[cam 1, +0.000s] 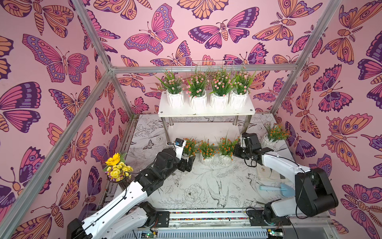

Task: Place the baby's breath potted plants on the rack by color
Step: Pick up the baby's breath potted plant from the center of the board.

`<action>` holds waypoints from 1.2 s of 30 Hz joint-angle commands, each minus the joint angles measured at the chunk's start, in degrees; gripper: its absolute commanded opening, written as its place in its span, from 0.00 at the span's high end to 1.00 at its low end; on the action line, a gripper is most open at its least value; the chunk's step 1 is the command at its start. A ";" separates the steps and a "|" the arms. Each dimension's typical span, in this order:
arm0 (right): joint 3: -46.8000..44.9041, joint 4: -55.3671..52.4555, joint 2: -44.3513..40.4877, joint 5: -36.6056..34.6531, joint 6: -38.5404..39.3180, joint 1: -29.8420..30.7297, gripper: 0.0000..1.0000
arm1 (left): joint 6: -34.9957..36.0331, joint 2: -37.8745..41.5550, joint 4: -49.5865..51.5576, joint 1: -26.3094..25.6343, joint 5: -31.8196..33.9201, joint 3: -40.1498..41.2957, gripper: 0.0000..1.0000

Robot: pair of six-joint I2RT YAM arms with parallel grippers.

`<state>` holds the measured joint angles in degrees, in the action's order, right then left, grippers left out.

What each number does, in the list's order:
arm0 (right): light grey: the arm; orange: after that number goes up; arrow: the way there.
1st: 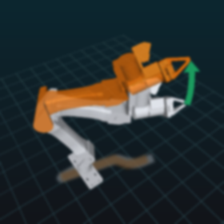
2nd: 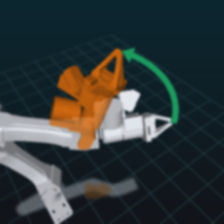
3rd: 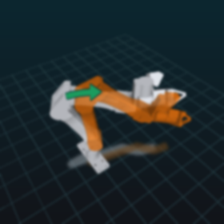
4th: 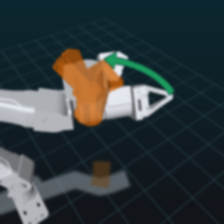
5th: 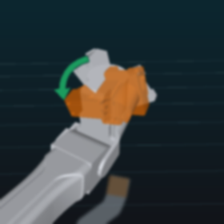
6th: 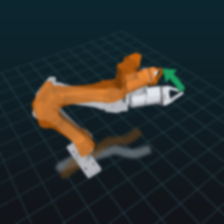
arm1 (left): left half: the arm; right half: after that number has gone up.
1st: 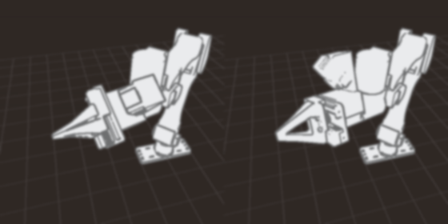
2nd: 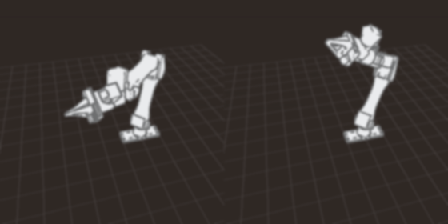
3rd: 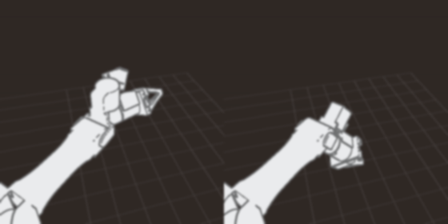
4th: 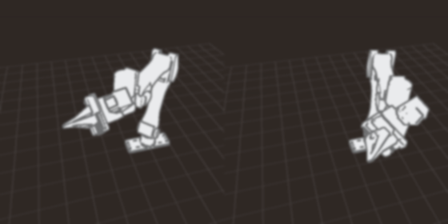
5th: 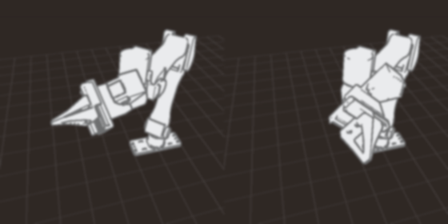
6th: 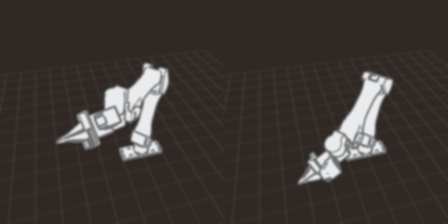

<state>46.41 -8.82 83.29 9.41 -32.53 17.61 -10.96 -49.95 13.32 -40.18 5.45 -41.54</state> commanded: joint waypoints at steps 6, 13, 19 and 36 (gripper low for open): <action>3.57 -3.16 3.60 -4.29 1.01 2.00 0.84 | 0.81 -0.17 -1.25 -0.07 -4.58 0.36 0.02; 4.82 -5.38 4.31 -4.95 1.61 2.17 0.94 | 0.85 0.08 -2.38 -0.33 -5.88 1.19 0.01; 6.38 -9.73 0.07 -3.86 3.42 2.17 0.99 | 1.23 0.12 -3.62 -1.03 -6.98 1.46 0.00; 12.08 -26.96 -15.77 -0.44 8.09 2.17 1.00 | 1.71 -4.43 -12.14 -6.40 -9.42 3.02 0.00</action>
<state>55.31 -32.42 69.95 6.96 -25.85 19.46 -10.13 -52.80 5.21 -45.32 -2.31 -39.94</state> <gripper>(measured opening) 0.106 0.998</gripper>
